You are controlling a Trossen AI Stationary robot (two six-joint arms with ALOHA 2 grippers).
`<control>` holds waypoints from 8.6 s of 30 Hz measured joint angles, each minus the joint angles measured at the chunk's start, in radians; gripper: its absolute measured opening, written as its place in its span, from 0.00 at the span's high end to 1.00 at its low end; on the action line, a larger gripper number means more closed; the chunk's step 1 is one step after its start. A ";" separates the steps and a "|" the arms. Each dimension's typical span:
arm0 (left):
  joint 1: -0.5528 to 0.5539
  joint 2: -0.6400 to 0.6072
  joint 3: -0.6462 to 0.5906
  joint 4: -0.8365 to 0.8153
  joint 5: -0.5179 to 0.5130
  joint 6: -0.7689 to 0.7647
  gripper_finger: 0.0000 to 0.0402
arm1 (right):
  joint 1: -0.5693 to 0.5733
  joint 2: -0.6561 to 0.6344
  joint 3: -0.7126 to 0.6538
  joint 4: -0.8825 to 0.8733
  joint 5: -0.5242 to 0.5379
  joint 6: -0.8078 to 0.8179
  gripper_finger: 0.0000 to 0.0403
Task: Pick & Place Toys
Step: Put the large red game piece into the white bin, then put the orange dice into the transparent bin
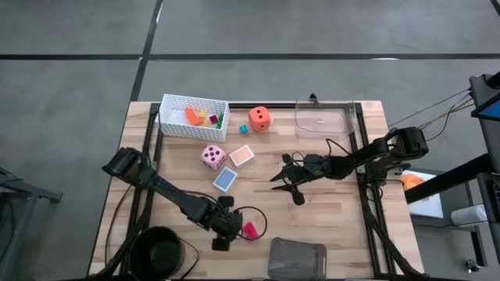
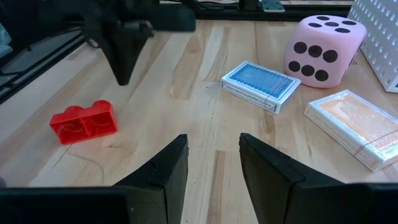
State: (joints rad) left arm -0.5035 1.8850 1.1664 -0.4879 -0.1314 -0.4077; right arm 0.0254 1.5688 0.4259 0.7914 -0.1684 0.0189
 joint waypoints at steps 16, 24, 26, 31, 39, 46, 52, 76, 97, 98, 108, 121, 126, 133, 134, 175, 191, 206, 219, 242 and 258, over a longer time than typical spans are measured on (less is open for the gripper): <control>-0.014 -0.038 0.000 0.135 -0.208 0.666 0.34 | 0.000 0.000 0.000 -0.001 0.000 0.000 0.64; -0.003 -0.038 0.010 0.177 -0.096 0.822 0.24 | 0.000 0.000 0.000 -0.003 0.000 0.000 0.64; -0.002 -0.036 0.023 0.177 -0.084 0.847 0.25 | 0.000 0.000 0.000 -0.003 0.000 0.000 0.64; 0.016 -0.035 0.071 0.142 -0.061 0.897 0.27 | 0.000 0.000 0.000 -0.003 0.000 0.000 0.64; 0.043 -0.035 0.079 0.145 0.028 0.936 0.27 | 0.000 0.000 0.000 -0.008 0.000 0.003 0.64; 0.055 0.032 0.103 0.179 0.082 0.951 0.27 | 0.000 0.000 0.000 -0.008 0.000 0.003 0.64; 0.056 0.153 0.237 0.013 0.075 1.021 0.27 | 0.000 0.000 0.000 -0.008 0.000 0.008 0.64; 0.113 0.264 0.339 -0.104 0.173 1.062 0.51 | 0.000 0.000 -0.001 -0.030 -0.001 0.011 0.64; 0.115 0.254 0.331 -0.099 0.125 0.871 0.60 | 0.000 0.000 -0.001 -0.030 -0.006 0.011 0.64; 0.115 0.251 0.324 -0.075 0.126 0.868 0.60 | 0.000 0.000 -0.001 -0.030 -0.008 0.011 0.64; 0.158 0.078 -0.003 0.476 0.183 0.729 0.60 | 0.000 0.000 -0.002 -0.031 -0.009 0.011 0.64; 0.221 -0.306 -0.573 1.196 0.039 0.529 0.60 | 0.000 0.000 -0.001 -0.028 -0.010 0.008 0.64; 0.293 -0.432 -0.657 1.180 -0.093 0.497 0.60 | 0.000 0.000 0.000 -0.026 -0.009 0.005 0.64; 0.458 -0.531 -0.676 1.116 -0.222 0.449 0.60 | 0.000 0.000 0.000 -0.022 -0.009 0.004 0.64; 0.484 -0.537 -0.676 1.115 -0.247 0.441 0.60 | 0.000 0.000 0.000 -0.022 -0.009 0.004 0.64; 0.980 -0.590 -0.677 0.973 -0.286 0.212 0.23 | 0.000 0.000 -0.002 -0.030 -0.010 -0.002 0.64; 0.639 -0.627 -0.677 1.092 -0.204 0.474 0.22 | 0.000 0.000 0.012 0.061 0.173 -0.094 0.64; 0.374 -0.627 -0.682 1.062 -0.213 0.541 0.22 | -0.023 0.000 0.417 -0.659 0.398 -0.202 0.64; 0.371 -0.627 -0.682 0.995 -0.216 0.511 0.22 | -0.028 0.000 0.609 -0.984 0.573 -0.255 0.57; 0.372 -0.627 -0.682 0.992 -0.216 0.509 0.22 | -0.281 0.000 0.653 -1.115 0.490 -0.483 0.30; 0.373 -0.627 -0.682 0.991 -0.216 0.509 0.22 | -0.477 0.215 0.932 -1.292 0.208 -0.562 0.30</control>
State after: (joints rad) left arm -0.1303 1.2583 0.4847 0.5035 -0.3473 0.1017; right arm -0.4513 1.7839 1.3583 -0.5001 0.0397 -0.5432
